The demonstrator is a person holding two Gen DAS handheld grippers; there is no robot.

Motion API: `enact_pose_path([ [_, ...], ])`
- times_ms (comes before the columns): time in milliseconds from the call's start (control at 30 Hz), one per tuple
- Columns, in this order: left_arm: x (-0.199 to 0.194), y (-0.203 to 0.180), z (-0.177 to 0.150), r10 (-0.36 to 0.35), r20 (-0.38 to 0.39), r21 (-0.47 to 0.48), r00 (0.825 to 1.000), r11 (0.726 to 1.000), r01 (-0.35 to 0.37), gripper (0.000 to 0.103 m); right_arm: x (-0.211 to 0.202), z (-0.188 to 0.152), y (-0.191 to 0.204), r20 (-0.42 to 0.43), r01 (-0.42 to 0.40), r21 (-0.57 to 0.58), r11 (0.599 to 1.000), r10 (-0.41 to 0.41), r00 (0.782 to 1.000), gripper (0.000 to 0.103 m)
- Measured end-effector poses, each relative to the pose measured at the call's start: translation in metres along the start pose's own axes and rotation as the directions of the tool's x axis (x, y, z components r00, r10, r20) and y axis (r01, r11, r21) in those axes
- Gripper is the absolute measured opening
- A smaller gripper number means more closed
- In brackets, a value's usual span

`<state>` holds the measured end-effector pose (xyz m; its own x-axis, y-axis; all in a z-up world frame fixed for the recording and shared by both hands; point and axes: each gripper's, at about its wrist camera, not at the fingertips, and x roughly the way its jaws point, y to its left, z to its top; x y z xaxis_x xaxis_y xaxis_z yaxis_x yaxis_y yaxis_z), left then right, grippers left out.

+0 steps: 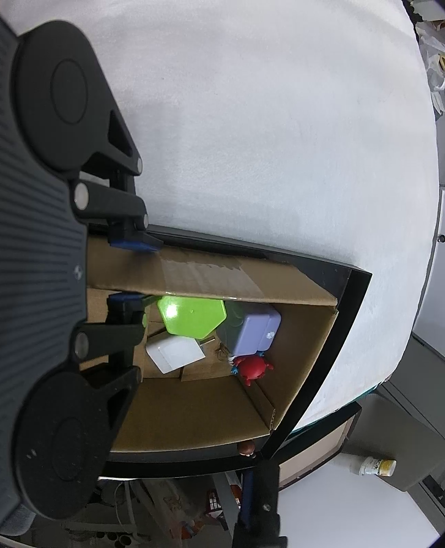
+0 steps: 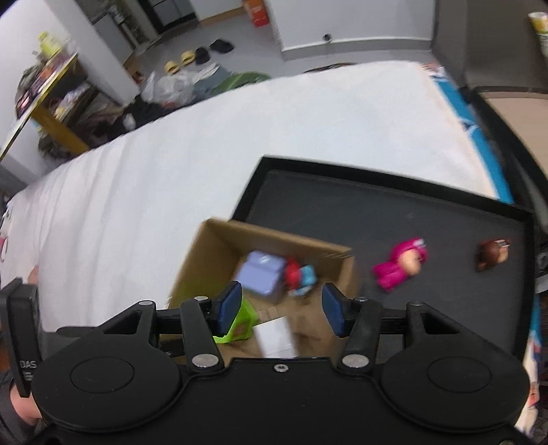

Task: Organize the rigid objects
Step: 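Move the right gripper to the pink figurine and grasp it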

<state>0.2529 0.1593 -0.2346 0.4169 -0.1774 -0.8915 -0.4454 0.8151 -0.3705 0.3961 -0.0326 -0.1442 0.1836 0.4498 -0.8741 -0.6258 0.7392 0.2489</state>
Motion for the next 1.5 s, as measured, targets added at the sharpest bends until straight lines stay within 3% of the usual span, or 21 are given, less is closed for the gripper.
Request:
enact_pose_path([
  [300, 0.004, -0.003, -0.001, 0.026, -0.010, 0.001, 1.000, 1.000, -0.026, 0.021, 0.015, 0.007, -0.061, 0.023, 0.068, 0.140, 0.988, -0.072, 0.997, 0.053],
  [567, 0.015, -0.002, 0.003, 0.037, -0.021, 0.004, 0.999, 0.999, -0.037, 0.022, 0.073, 0.001, -0.093, -0.063, 0.123, 0.228, 0.966, -0.111, 0.992, 0.054],
  [833, 0.021, -0.003, 0.005, 0.045, -0.034, 0.008, 0.998, 0.999, -0.045, 0.022, 0.111, -0.004, -0.110, -0.127, 0.163, 0.296, 0.941, -0.130, 0.983, 0.055],
  [1500, 0.029, -0.003, 0.004, 0.049, -0.051, 0.019, 0.997, 0.999, -0.049, 0.022, 0.122, 0.007, -0.119, -0.119, 0.205, 0.407, 0.890, -0.171, 0.978, 0.054],
])
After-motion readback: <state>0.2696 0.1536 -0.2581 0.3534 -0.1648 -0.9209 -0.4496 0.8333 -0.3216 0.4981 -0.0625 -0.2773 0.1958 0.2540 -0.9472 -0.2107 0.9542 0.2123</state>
